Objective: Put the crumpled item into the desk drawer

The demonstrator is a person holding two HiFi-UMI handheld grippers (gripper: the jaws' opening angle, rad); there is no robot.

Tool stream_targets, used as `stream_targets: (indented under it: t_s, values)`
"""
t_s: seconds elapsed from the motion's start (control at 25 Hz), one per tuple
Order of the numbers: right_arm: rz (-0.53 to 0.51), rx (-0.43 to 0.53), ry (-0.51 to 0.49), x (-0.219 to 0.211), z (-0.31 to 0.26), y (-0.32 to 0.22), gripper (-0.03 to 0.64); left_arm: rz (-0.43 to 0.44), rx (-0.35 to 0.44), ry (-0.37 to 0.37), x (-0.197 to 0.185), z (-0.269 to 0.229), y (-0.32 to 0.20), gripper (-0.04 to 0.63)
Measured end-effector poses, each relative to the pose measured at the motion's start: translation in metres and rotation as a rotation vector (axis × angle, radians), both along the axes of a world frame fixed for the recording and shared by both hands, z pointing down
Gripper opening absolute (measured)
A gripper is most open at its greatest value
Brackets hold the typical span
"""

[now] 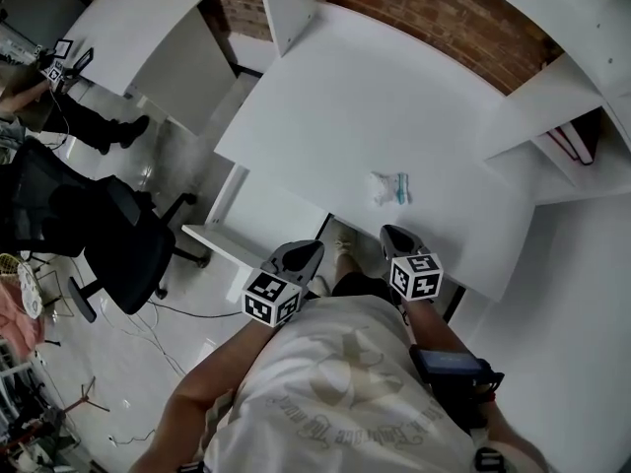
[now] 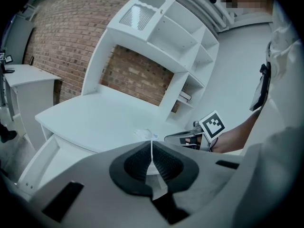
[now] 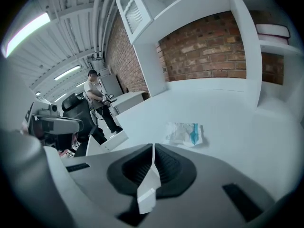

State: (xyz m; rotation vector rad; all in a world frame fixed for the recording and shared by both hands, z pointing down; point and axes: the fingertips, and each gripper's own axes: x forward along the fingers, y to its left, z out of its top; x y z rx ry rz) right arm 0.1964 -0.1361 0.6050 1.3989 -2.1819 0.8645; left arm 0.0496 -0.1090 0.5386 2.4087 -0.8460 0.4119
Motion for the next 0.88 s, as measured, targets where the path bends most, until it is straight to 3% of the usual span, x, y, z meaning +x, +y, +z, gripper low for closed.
stream_targets:
  t_s: [0.28, 0.4, 0.88]
  values:
    - [-0.011, -0.008, 0.027, 0.002, 0.001, -0.019, 0.032, -0.009, -0.004, 0.013, 0.001, 0.0, -0.012, 0.027]
    - [-0.017, -0.029, 0.03, 0.004, 0.004, -0.023, 0.119, -0.016, -0.001, 0.016, 0.001, -0.002, -0.017, 0.027]
    - [0.02, -0.066, 0.065, 0.016, 0.01, -0.062, 0.176, -0.066, -0.01, 0.008, -0.012, 0.001, -0.026, 0.027]
